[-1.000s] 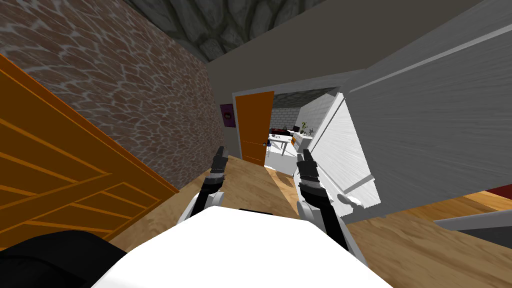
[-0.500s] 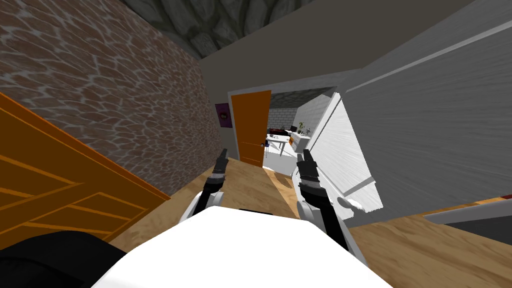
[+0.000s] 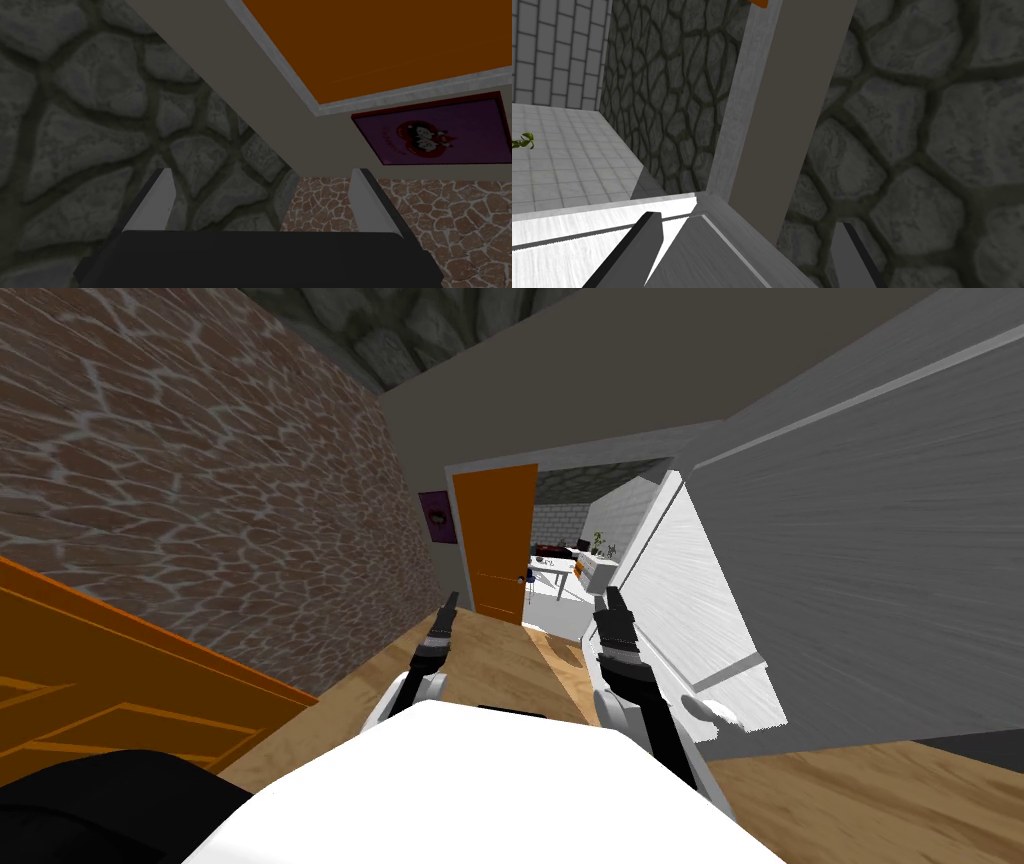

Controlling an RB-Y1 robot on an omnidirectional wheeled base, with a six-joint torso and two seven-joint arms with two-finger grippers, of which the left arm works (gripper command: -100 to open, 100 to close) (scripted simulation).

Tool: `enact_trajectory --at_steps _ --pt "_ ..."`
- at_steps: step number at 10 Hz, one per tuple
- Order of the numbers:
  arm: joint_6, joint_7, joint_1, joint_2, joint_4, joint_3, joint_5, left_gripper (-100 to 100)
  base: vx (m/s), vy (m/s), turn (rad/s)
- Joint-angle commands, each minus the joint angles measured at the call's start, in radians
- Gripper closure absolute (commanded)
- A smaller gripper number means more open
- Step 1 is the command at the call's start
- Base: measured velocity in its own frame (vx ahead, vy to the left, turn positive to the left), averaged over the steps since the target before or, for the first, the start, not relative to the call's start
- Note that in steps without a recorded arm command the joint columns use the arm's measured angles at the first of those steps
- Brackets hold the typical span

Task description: Pull the door open

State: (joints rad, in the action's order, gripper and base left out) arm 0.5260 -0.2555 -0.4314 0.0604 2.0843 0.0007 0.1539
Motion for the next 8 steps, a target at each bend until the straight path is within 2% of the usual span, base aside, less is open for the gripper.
enact_trajectory --at_steps 1,8 --pt "0.005 -0.026 0.01 0.004 -0.031 0.008 0.005 -100 0.095 -0.046 -0.055" --pt "0.037 -0.136 0.04 0.02 -0.16 0.046 0.026 -100 0.095 -0.024 -0.056"
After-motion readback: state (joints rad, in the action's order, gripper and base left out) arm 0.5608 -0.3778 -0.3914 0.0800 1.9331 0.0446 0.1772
